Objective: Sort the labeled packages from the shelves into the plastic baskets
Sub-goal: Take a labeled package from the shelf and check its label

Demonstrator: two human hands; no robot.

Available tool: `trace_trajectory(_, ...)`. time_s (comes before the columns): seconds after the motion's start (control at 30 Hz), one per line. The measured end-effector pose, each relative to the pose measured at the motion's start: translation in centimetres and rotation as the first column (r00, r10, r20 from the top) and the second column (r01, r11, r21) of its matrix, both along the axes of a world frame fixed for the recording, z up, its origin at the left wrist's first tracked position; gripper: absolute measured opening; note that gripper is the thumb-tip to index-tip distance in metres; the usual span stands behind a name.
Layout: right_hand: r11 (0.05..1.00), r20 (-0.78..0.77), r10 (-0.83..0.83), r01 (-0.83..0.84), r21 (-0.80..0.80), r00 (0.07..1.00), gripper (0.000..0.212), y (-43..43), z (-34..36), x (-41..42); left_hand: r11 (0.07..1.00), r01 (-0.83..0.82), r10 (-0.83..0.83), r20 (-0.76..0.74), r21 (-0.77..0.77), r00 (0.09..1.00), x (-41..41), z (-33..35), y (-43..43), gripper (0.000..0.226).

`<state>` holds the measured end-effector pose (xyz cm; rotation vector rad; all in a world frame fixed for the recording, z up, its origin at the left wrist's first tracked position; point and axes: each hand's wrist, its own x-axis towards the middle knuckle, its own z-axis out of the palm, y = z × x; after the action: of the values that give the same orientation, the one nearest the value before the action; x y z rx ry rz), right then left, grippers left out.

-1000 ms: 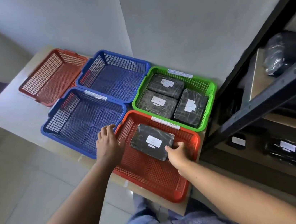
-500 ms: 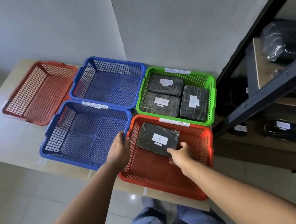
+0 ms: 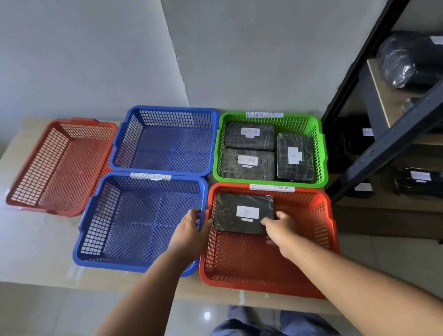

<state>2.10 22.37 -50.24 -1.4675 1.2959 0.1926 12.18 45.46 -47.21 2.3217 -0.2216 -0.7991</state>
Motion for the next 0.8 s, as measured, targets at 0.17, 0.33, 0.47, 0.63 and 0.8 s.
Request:
trace_trajectory(0.17, 0.995, -0.033, 0.001, -0.004, -0.098, 0.999, 0.05, -0.4, 0.5, -0.5, 0.99, 0.064, -0.089, 0.209, 0.122, 0.974, 0.4, 0.5, 0.6, 0.069)
trace_trajectory(0.33, 0.908, 0.004, 0.108, -0.097, -0.407, 0.994, 0.027, -2.5, 3.8, -2.5, 0.985, 0.087, -0.141, 0.41, 0.147, 0.901, 0.7, 2.3, -1.0, 0.051)
trace_trajectory(0.47, 0.798, 0.083, 0.182, -0.098, -0.595, 0.98, 0.023, -5.4, 7.5, -4.8, 0.977, 0.184, -0.215, 0.449, 0.111, 0.867, 0.8, 4.0, -4.6, 0.036)
trace_trajectory(0.63, 0.671, 0.137, 0.221, -0.048, -0.74, 0.966, 0.028, -9.2, 12.4, -8.4, 0.947, 0.319, -0.301, 0.421, 0.029, 0.856, -1.1, 6.1, -11.2, 0.035)
trace_trajectory(0.8, 0.496, 0.14, 0.327, -0.044, -0.867, 0.935, 0.042, -13.7, 18.1, -12.4, 0.851, 0.513, -0.41, 0.469, -0.111, 0.783, -4.5, 8.3, -17.1, 0.029)
